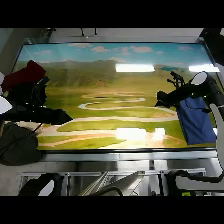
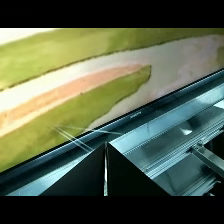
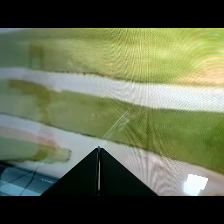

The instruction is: Fold the shirts.

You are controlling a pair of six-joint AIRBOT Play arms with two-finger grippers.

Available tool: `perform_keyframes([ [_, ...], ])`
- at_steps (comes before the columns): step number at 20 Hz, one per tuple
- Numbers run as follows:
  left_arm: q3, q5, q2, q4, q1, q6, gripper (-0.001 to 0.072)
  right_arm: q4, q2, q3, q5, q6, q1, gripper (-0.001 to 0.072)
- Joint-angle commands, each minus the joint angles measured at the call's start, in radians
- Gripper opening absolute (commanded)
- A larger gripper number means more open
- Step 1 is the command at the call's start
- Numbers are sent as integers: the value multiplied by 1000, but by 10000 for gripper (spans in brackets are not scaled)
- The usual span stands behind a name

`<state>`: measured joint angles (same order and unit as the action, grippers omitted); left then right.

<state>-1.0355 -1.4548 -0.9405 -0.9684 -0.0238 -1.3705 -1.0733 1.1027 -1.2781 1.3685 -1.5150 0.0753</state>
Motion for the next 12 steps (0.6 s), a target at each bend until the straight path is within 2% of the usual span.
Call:
perform_keyframes([
  [1,0,0,1,0,0,0,20,0,1,-1,1,0,-1,17],
  [8,0,0,1,-3,0,2,19,0,1,-1,1,0,-1,17],
  [12,-42,113,-2,-132,0,1,20,0,1,-1,1,0,-1,17],
])
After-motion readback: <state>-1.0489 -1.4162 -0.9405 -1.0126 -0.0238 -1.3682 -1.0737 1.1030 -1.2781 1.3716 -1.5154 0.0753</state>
